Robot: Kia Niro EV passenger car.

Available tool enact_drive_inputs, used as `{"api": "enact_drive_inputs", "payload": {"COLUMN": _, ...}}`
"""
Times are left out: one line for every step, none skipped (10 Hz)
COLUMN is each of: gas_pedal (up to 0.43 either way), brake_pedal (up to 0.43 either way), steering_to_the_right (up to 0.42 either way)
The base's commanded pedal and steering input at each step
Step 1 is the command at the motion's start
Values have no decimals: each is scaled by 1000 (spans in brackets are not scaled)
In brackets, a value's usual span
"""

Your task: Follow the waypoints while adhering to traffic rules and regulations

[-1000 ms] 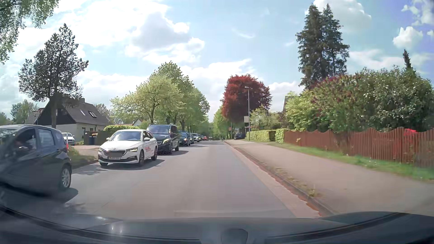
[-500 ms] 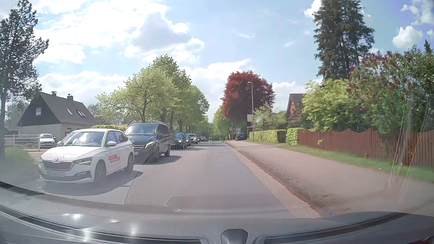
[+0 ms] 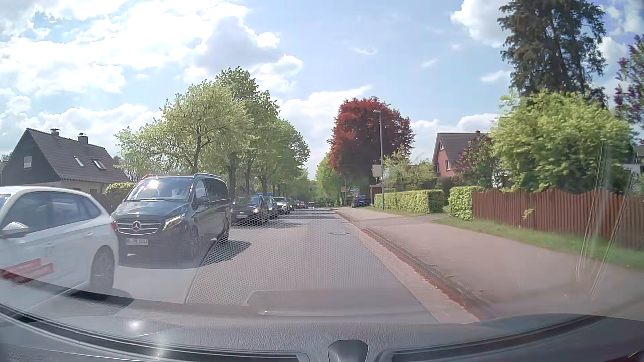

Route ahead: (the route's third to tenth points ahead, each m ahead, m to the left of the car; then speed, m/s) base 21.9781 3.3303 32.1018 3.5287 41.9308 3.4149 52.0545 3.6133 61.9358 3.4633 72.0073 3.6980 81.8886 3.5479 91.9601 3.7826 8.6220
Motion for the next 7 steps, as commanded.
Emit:
{"api": "enact_drive_inputs", "payload": {"gas_pedal": 177, "brake_pedal": 0, "steering_to_the_right": -2}}
{"api": "enact_drive_inputs", "payload": {"gas_pedal": 189, "brake_pedal": 0, "steering_to_the_right": -2}}
{"api": "enact_drive_inputs", "payload": {"gas_pedal": 197, "brake_pedal": 0, "steering_to_the_right": -2}}
{"api": "enact_drive_inputs", "payload": {"gas_pedal": 197, "brake_pedal": 0, "steering_to_the_right": -2}}
{"api": "enact_drive_inputs", "payload": {"gas_pedal": 197, "brake_pedal": 0, "steering_to_the_right": -2}}
{"api": "enact_drive_inputs", "payload": {"gas_pedal": 197, "brake_pedal": 0, "steering_to_the_right": -2}}
{"api": "enact_drive_inputs", "payload": {"gas_pedal": 197, "brake_pedal": 0, "steering_to_the_right": -2}}
